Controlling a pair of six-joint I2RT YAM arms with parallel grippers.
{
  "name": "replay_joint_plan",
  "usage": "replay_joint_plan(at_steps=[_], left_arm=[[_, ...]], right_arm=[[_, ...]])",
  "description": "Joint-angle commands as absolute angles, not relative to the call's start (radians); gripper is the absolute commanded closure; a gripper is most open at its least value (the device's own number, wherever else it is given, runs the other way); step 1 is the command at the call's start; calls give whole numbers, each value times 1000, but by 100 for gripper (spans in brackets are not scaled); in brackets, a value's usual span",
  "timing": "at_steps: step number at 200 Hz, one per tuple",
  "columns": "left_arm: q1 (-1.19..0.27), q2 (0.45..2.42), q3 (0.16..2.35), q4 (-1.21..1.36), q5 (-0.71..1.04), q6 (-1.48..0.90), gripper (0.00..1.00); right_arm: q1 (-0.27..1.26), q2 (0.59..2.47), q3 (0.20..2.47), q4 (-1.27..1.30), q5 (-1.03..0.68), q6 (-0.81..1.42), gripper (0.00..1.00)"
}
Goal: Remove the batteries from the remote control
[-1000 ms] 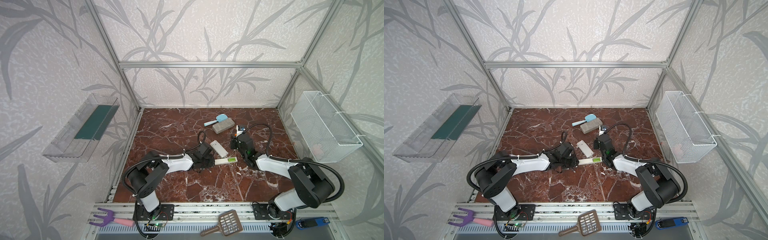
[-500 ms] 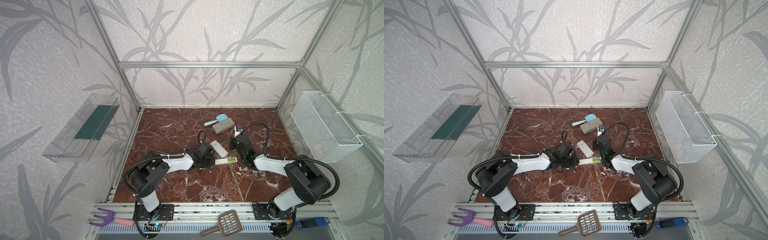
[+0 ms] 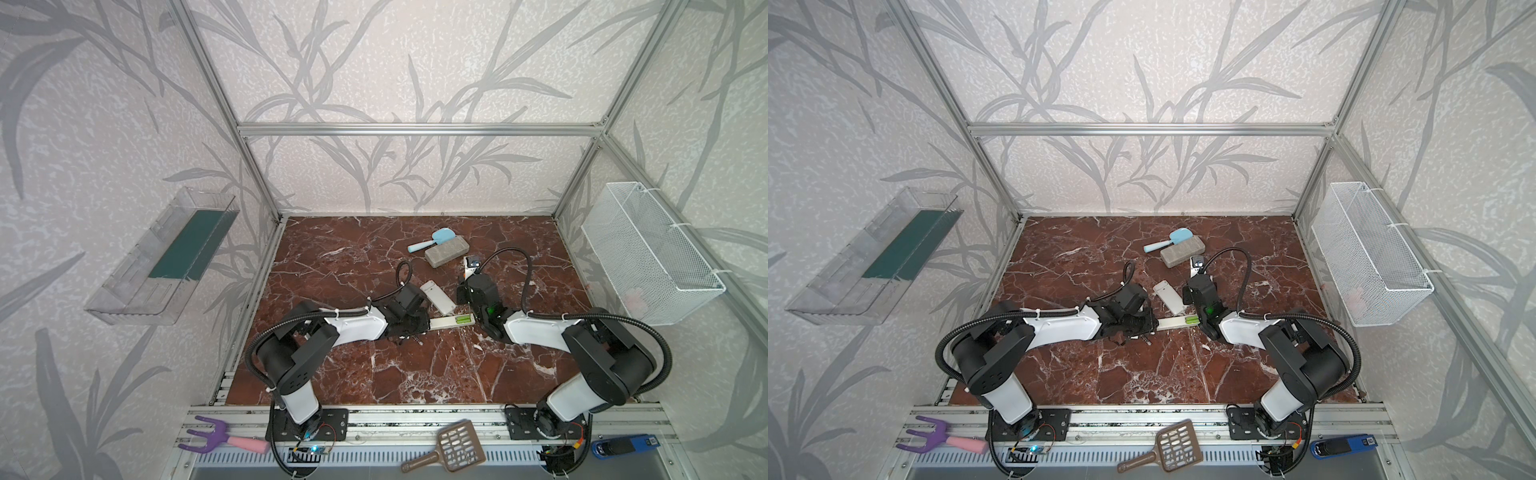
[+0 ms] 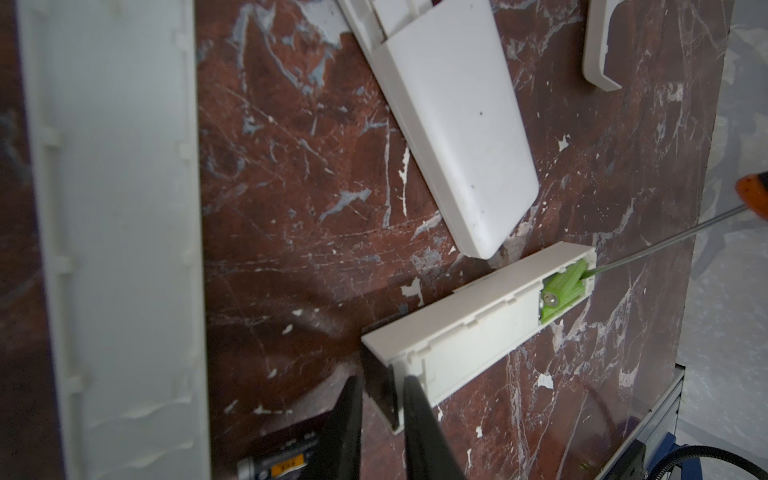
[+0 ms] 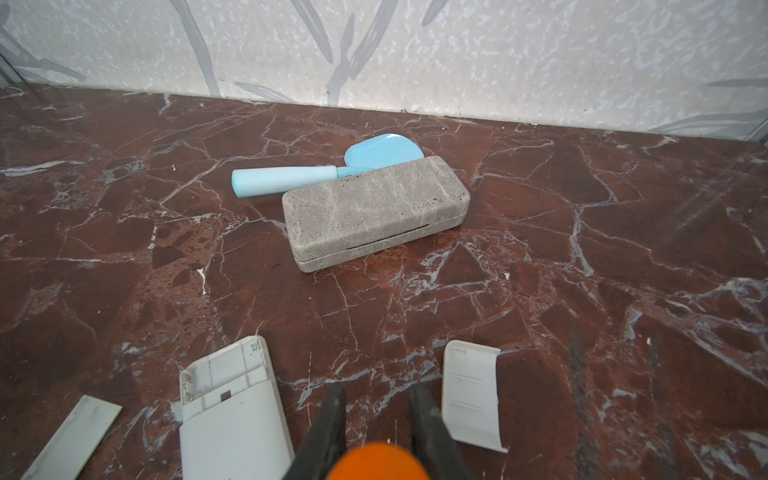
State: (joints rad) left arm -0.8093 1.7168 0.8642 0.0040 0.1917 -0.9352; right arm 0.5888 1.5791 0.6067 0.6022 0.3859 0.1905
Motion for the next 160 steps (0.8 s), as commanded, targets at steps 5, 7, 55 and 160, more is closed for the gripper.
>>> replay_joint_plan(at_steps=[5, 7, 55, 160], left_arm=[[-811, 1741, 855, -22, 183, -937, 79], [-811, 1741, 855, -23, 184, -938, 79], [-812, 1745, 850, -17, 187, -942, 79], [-812, 1749, 833, 5, 196, -951, 79]], right_arm=[[600, 1585, 594, 645, 428, 159, 100], [601, 1586, 593, 647, 429, 159, 100], [600, 1585, 529, 792, 421, 251, 100], [600, 1579, 454, 1061, 404, 378, 100]])
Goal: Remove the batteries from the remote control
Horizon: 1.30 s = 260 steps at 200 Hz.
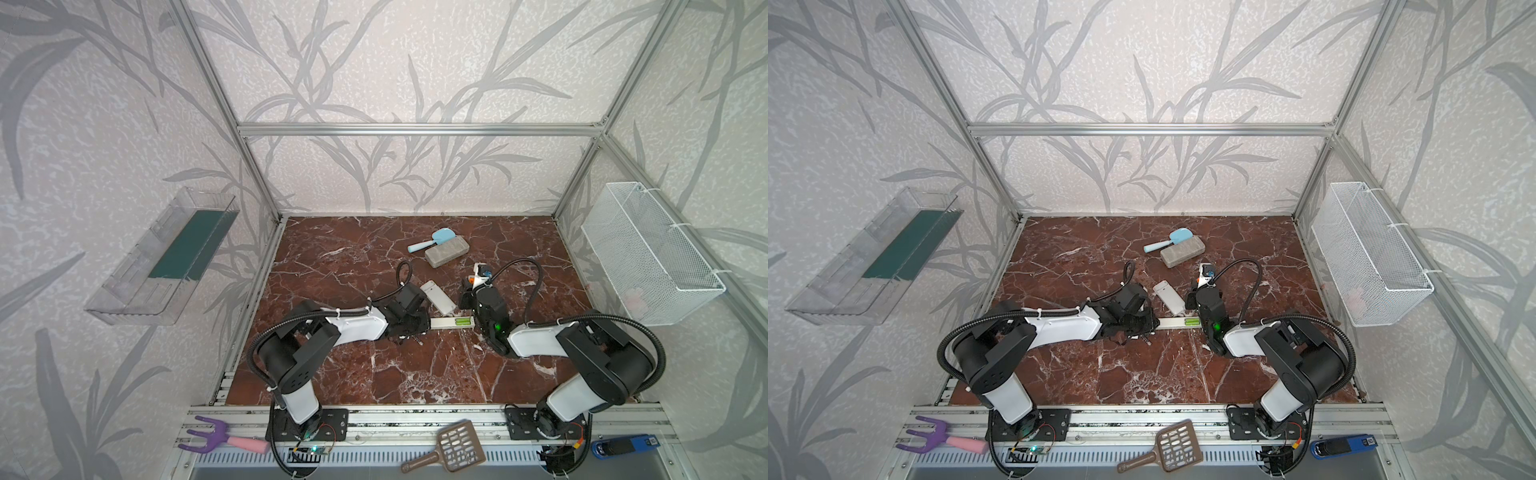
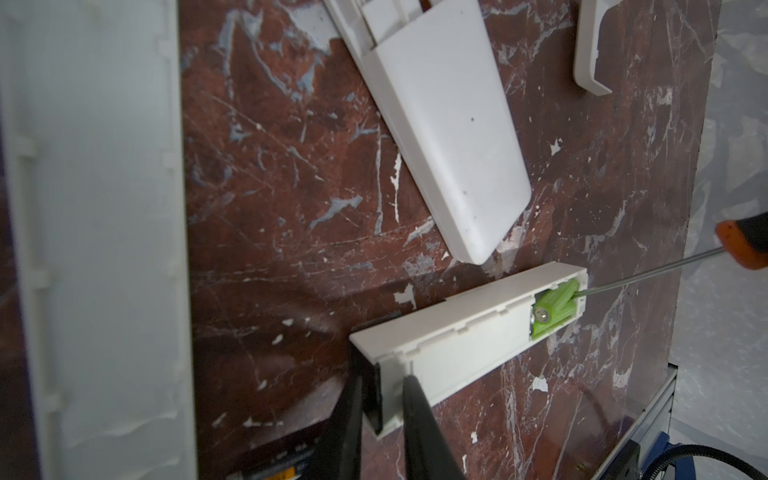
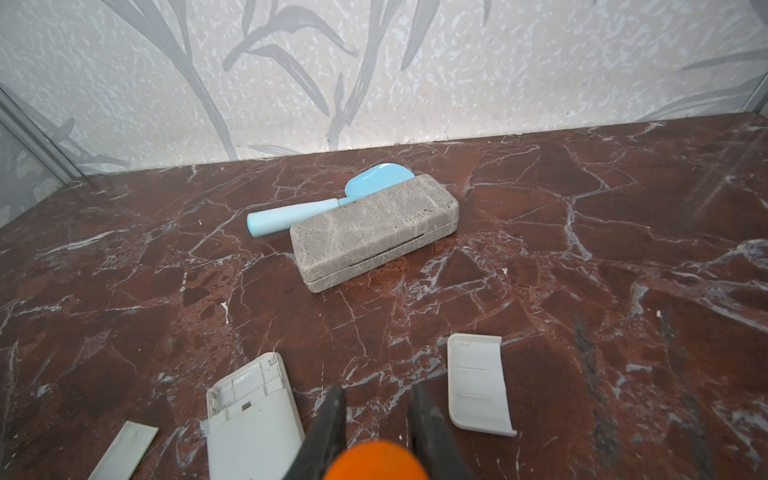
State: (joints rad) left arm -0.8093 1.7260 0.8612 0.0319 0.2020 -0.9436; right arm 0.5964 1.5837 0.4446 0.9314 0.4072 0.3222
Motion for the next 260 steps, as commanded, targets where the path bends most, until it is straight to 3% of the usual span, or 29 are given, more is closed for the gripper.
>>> replay_joint_plan(at_steps=[1, 185, 260], left_arm=[[-812, 1749, 833, 5, 196, -951, 79], [-810, 1781, 827, 26, 214, -965, 79], [-810, 1782, 827, 28, 213, -960, 79]], right_arm=[[600, 1579, 454, 1061, 403, 378, 100], [574, 1543, 442, 1055, 383, 550, 100], [574, 1497, 459, 993, 370, 522, 100]])
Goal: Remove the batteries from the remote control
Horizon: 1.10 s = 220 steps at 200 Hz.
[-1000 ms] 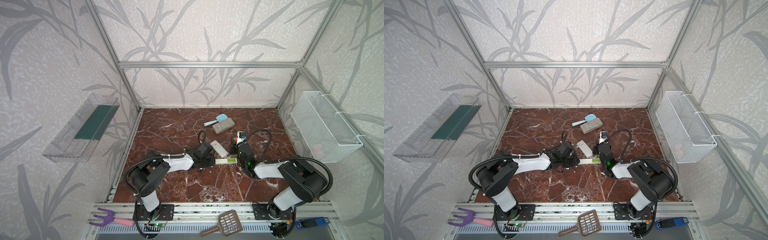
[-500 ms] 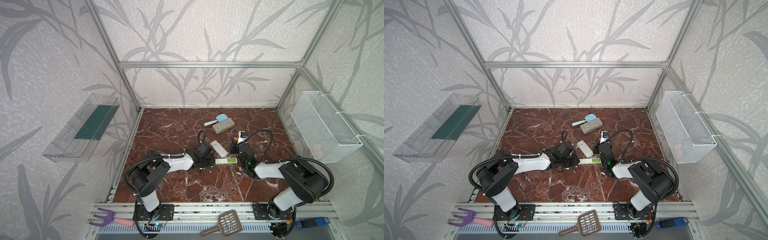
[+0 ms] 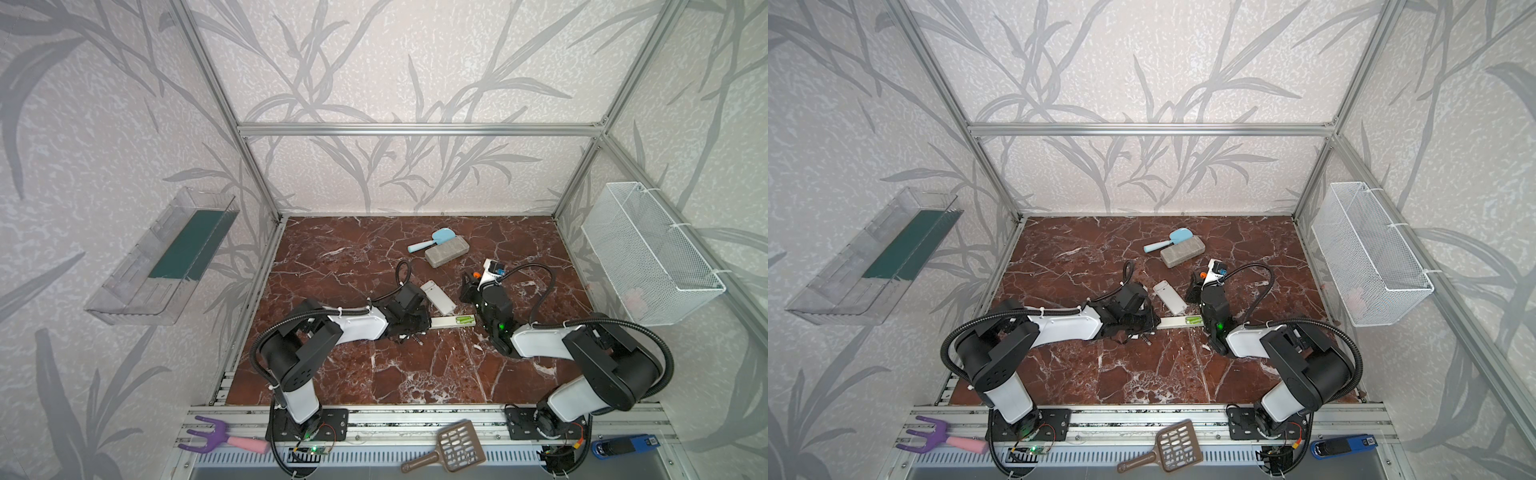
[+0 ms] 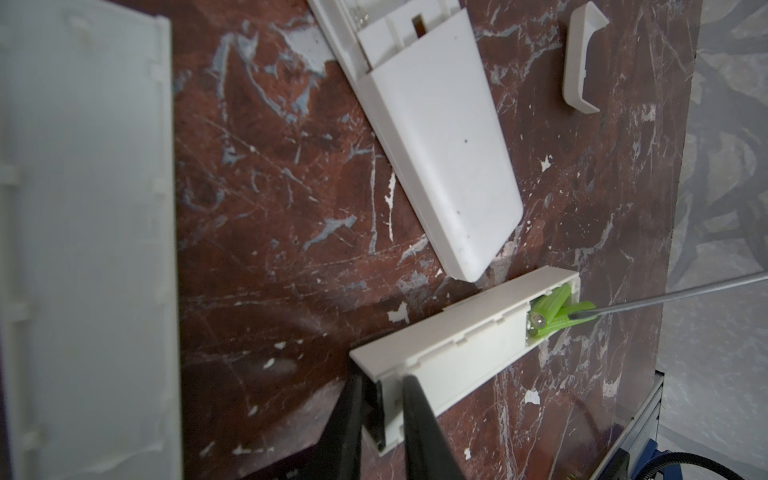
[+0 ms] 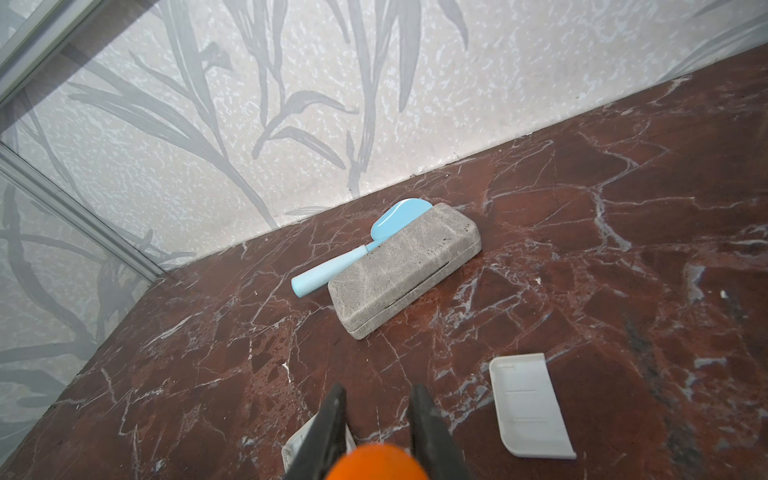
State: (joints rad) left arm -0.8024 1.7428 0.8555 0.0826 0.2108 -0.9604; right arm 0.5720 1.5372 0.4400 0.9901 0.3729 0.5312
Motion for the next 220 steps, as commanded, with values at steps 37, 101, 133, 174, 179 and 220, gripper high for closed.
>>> replay_joint_plan(at_steps=[37, 101, 133, 174, 179, 220], left_arm=[[-810, 1780, 823, 31, 213, -963, 79], [-809, 1779, 820, 32, 209, -962, 79], [-810, 1779, 820, 29, 209, -962, 79], [-810, 1778, 819, 25, 209, -963, 79], [-809, 1779, 819, 25, 208, -962, 79], [-809, 1781, 823, 20, 209, -960, 80]], right_arm=[[599, 1451, 487, 880, 367, 406, 100], [705, 1479, 546, 756, 402, 173, 100], [709, 1526, 556, 766, 409, 147, 100], [710, 1573, 579, 762, 400, 126, 100], [710, 1576, 581, 762, 399, 124, 100], [711, 1589, 581, 756, 384, 124, 100]])
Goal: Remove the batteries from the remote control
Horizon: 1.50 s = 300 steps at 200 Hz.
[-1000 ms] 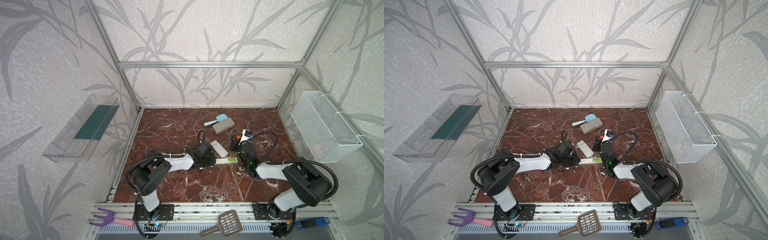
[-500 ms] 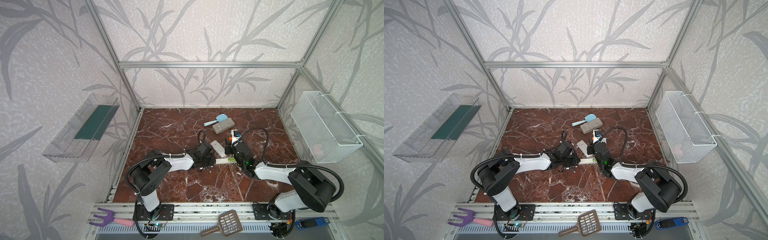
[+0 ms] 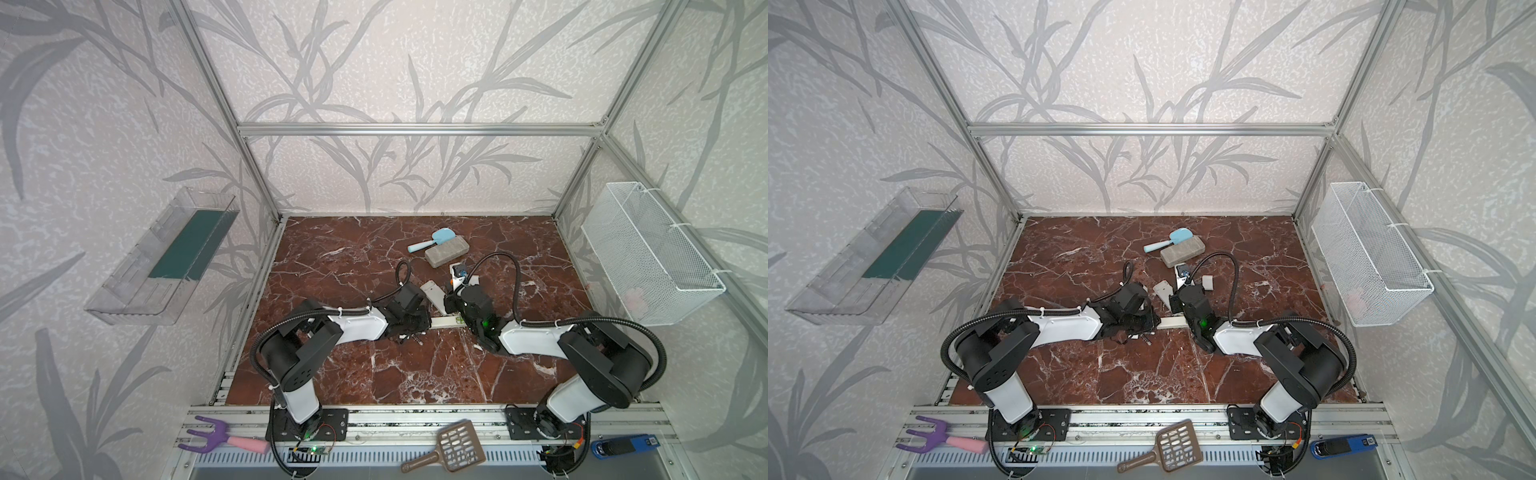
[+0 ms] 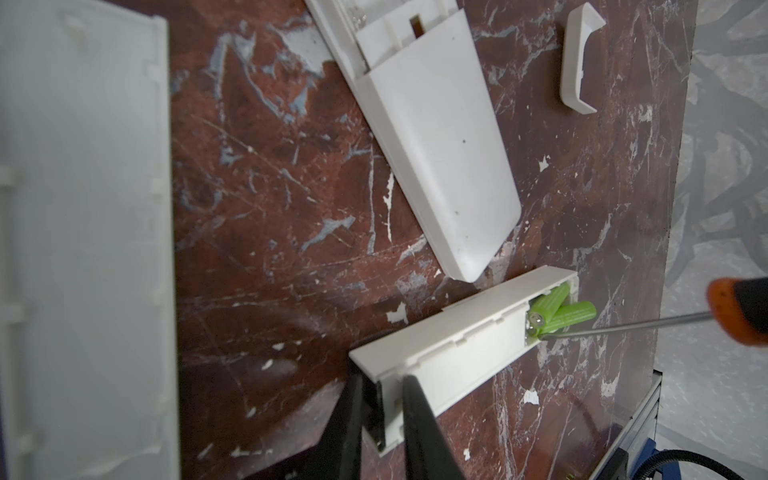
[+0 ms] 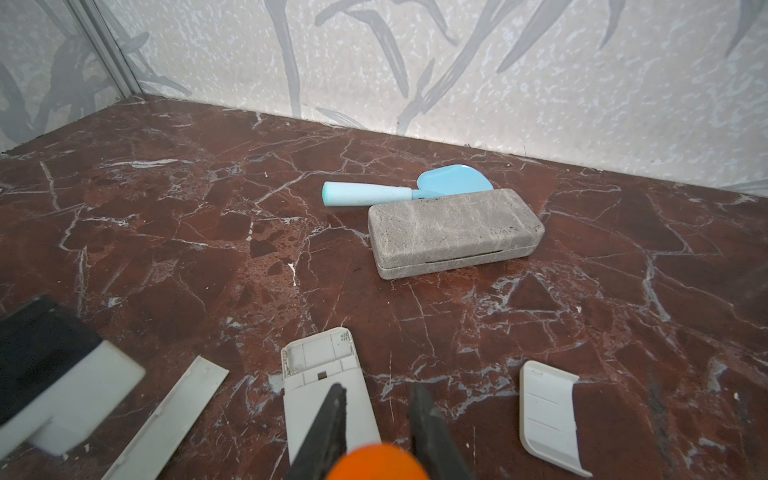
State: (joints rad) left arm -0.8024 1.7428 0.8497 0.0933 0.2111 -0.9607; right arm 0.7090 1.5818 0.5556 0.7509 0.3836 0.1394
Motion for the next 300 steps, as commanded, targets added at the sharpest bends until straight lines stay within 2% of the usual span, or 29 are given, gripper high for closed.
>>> replay_joint_plan(at_steps=[1, 153, 217, 300], left_arm=[[-808, 1781, 822, 20, 209, -959, 79], [-805, 1788, 825, 19, 213, -957, 79], [-800, 1781, 821, 15, 211, -954, 80], [-797, 1778, 811, 18, 209, -954, 80]], right_arm=[[711, 1589, 581, 756, 384, 124, 100], [730, 1655, 618, 772, 377, 109, 100], [726, 1574, 603, 703, 440, 38, 100], [687, 1543, 579, 694, 439, 47, 100]])
